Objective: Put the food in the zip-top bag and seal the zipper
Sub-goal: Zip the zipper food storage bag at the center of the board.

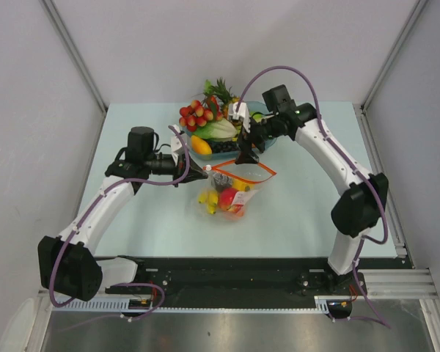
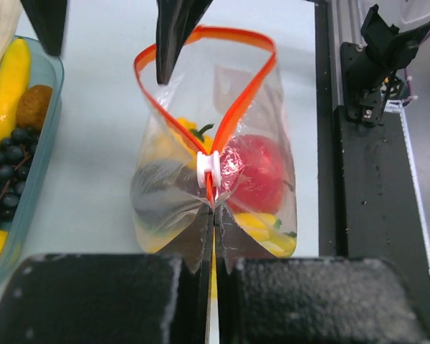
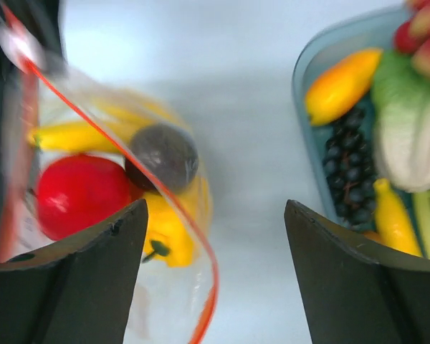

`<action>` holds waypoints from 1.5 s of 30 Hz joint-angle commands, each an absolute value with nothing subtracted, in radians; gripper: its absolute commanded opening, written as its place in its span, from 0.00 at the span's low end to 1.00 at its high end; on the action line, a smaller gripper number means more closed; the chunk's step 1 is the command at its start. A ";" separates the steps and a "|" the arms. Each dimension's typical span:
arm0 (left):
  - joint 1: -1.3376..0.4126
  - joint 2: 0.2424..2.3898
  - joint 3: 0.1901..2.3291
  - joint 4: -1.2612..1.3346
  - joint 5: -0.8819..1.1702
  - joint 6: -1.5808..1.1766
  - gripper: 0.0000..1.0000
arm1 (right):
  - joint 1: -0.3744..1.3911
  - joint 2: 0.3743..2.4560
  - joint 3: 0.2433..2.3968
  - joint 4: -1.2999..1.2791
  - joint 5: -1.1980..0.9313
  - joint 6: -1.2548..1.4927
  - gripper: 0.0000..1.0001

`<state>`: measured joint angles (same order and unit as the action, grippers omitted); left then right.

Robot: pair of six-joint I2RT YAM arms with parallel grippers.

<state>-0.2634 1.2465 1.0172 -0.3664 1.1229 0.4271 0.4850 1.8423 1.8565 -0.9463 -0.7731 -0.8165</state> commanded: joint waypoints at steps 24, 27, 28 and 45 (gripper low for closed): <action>-0.325 1.135 1.000 -0.403 1.058 0.485 0.00 | 0.742 1.683 1.695 -0.598 -0.821 -0.635 0.44; -0.324 1.131 0.997 -0.405 1.051 0.485 0.00 | 0.741 1.689 1.698 -0.603 -0.825 -0.652 0.22; -0.324 1.131 0.994 -0.403 1.046 0.485 0.00 | 0.739 1.689 1.697 -0.612 -0.825 -0.660 0.18; -0.311 1.086 0.943 -0.325 1.011 0.448 0.00 | 0.669 1.663 1.641 -0.765 -0.793 -0.746 0.00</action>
